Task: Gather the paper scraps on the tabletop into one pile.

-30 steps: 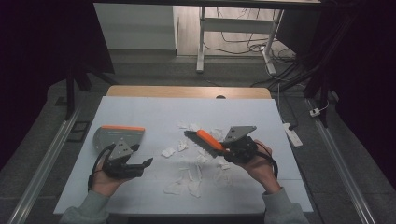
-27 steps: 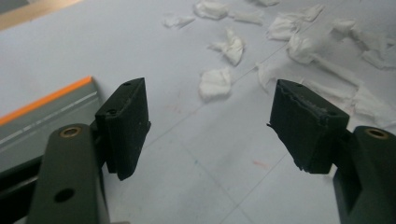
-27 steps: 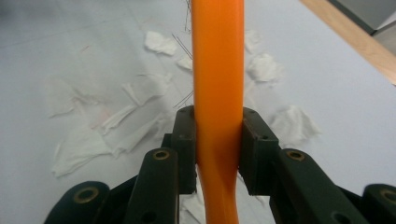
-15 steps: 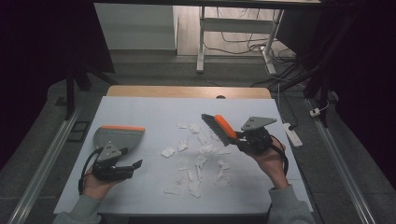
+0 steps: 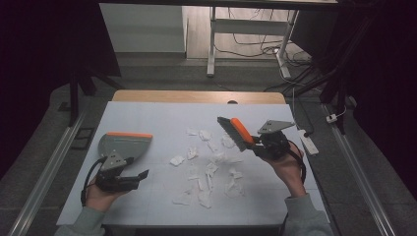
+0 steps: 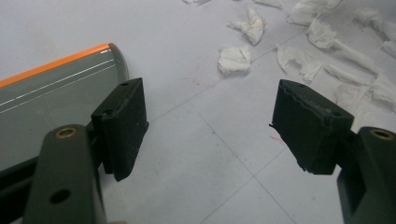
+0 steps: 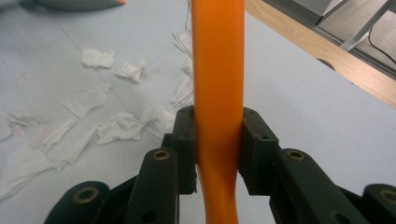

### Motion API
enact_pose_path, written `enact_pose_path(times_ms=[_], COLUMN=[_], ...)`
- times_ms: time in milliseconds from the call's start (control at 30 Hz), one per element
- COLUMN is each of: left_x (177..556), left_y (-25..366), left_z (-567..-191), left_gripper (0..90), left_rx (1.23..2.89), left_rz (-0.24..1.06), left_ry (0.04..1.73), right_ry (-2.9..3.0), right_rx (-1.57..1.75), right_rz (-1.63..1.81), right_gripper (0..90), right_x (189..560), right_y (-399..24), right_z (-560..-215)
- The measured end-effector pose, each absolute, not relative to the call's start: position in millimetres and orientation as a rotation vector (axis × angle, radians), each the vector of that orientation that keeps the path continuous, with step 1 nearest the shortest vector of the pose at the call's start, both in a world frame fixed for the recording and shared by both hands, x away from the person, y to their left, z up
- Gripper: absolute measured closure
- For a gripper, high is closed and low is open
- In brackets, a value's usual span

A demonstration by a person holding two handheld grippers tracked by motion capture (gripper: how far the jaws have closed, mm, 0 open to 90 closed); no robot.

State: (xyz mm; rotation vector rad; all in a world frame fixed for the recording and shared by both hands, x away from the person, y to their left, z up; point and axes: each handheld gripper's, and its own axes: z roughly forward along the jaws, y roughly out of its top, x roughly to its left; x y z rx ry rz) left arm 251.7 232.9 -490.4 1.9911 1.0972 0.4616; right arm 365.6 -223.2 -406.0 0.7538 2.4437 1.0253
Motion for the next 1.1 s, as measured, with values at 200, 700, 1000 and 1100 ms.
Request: enact_pose_path(times_ms=[200, 700, 1000, 1100], left_x=[251.4, 251.2, 252.4, 252.8], left_y=[234.1, 235.3, 233.2, 233.4], left_z=[-491.3, -494.6, -497.2, -497.9], left_gripper=[27.0, 26.7, 26.6, 26.5], left_rx=[1.996, 2.014, 2.027, 2.029], left_rz=[0.459, 0.434, 0.423, 0.418], left_ry=[1.097, 1.074, 1.079, 1.082], right_ry=[2.487, 2.607, 2.638, 2.656], right_rx=[0.773, 0.932, 0.97, 0.972], right_rz=[0.935, 0.575, 0.419, 0.37], right_gripper=[70.3, 70.3, 70.3, 70.3], right_x=[391.1, 481.6, 498.6, 500.6], right_y=[-214.7, -186.5, -176.3, -173.2], right_z=[-407.3, -421.6, -433.9, -439.4])
